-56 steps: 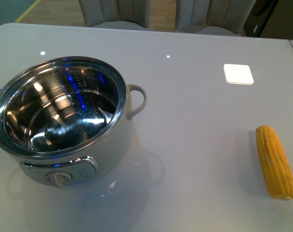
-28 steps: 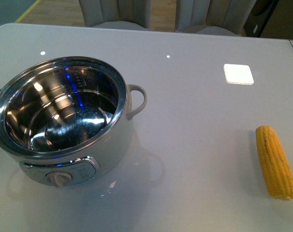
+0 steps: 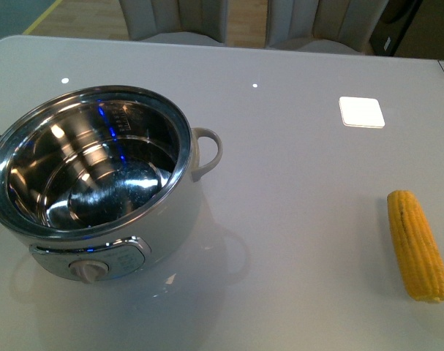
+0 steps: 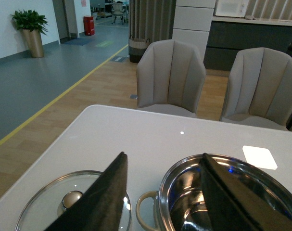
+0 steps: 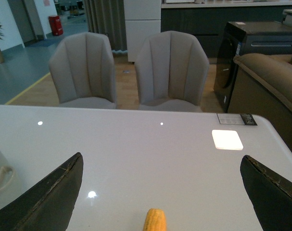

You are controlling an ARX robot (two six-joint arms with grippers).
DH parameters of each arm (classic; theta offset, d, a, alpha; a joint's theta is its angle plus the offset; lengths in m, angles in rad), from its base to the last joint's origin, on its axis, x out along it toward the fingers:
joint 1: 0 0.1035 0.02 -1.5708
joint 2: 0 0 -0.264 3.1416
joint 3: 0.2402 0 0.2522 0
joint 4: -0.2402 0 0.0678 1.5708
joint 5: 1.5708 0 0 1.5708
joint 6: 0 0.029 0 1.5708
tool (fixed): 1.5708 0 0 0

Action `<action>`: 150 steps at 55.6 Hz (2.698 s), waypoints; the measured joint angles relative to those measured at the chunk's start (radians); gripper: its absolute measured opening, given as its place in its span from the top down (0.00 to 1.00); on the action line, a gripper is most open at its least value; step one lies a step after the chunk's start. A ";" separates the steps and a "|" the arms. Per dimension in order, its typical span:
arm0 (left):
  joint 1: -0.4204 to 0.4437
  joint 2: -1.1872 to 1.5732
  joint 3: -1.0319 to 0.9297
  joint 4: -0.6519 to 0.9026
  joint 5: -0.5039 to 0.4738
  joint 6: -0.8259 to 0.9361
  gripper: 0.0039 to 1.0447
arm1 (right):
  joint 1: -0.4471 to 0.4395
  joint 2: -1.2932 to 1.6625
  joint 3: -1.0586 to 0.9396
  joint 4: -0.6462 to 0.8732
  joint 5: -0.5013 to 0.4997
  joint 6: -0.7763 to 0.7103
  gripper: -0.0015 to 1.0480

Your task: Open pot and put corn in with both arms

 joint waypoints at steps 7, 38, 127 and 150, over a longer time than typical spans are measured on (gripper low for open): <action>-0.050 -0.076 0.000 -0.070 -0.047 0.003 0.94 | 0.000 0.000 0.000 0.000 0.000 0.000 0.08; -0.226 -0.294 0.000 -0.285 -0.218 0.008 0.97 | 0.000 0.000 0.000 0.000 0.001 0.000 0.08; -0.226 -0.469 0.000 -0.465 -0.218 0.010 0.06 | 0.076 1.686 0.421 0.275 0.132 0.135 0.08; -0.226 -0.469 0.000 -0.465 -0.218 0.010 0.06 | 0.096 2.038 0.558 0.364 0.137 0.104 0.08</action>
